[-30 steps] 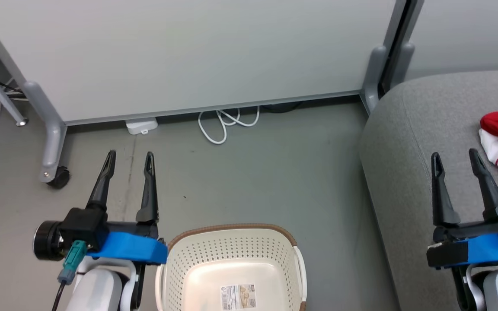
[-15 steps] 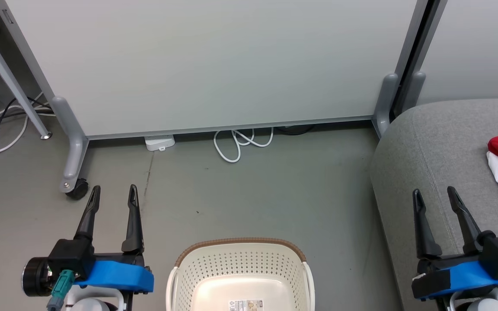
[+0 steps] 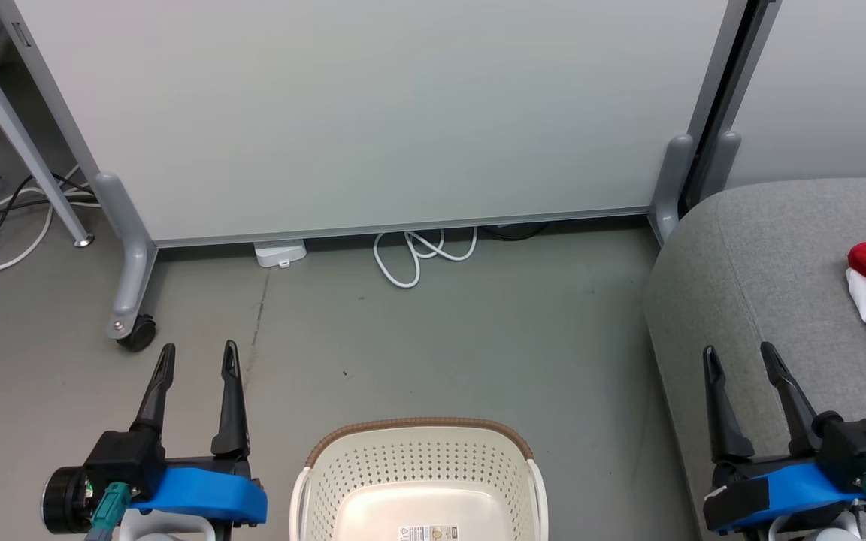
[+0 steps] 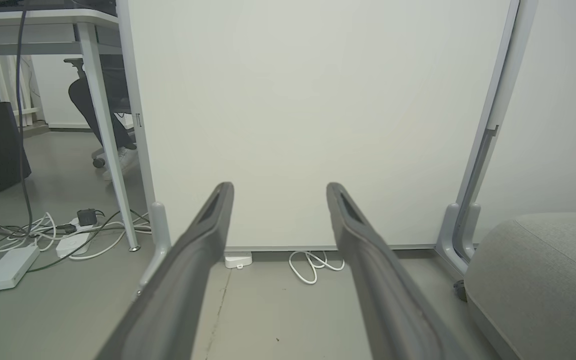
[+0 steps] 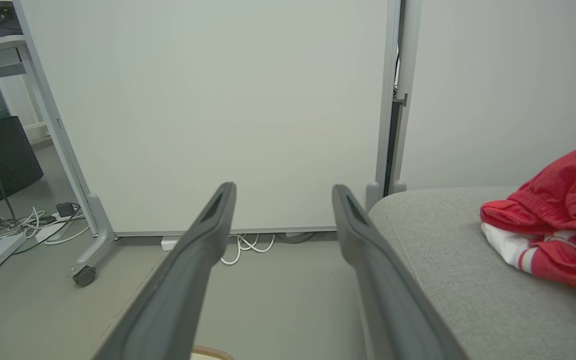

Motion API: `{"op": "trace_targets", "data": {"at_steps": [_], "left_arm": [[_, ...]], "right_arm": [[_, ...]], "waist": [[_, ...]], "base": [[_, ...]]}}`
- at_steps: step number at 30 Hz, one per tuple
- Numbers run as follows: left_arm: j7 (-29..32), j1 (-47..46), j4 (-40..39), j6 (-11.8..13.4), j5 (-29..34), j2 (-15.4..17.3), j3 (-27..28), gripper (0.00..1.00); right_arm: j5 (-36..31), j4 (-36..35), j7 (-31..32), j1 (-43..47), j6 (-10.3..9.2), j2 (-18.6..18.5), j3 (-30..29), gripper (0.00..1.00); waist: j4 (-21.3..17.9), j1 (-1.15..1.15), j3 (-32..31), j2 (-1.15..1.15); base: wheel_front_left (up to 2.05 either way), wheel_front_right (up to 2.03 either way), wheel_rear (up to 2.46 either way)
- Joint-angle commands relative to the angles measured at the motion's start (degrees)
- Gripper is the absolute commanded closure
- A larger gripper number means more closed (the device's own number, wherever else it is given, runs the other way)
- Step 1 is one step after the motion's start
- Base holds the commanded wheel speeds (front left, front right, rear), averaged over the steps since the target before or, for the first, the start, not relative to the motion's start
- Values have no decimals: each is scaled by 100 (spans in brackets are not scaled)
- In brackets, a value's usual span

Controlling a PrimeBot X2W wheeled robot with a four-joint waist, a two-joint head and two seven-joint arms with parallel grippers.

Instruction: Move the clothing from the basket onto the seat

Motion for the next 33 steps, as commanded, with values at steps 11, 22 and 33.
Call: {"op": "trace_targets", "data": {"at_steps": [11, 22, 33], "left_arm": [[-16, -58, 107, -74, 181, -52, 105, 0], [203, 174, 424, -83, -331, -75, 146, 100], [477, 121, 327, -106, -1561, -77, 219, 100]], "right_arm": [[145, 96, 1, 44, 3, 20, 35, 0], [592, 426, 163, 38, 0, 28, -20, 100], [1805, 357, 447, -2, 0, 25, -36, 100]], "waist": [[-15, 0, 14, 0], [-31, 0, 17, 0], [-65, 0, 23, 0]], "base": [[0, 0, 0], [0, 0, 0], [0, 0, 0]]}}
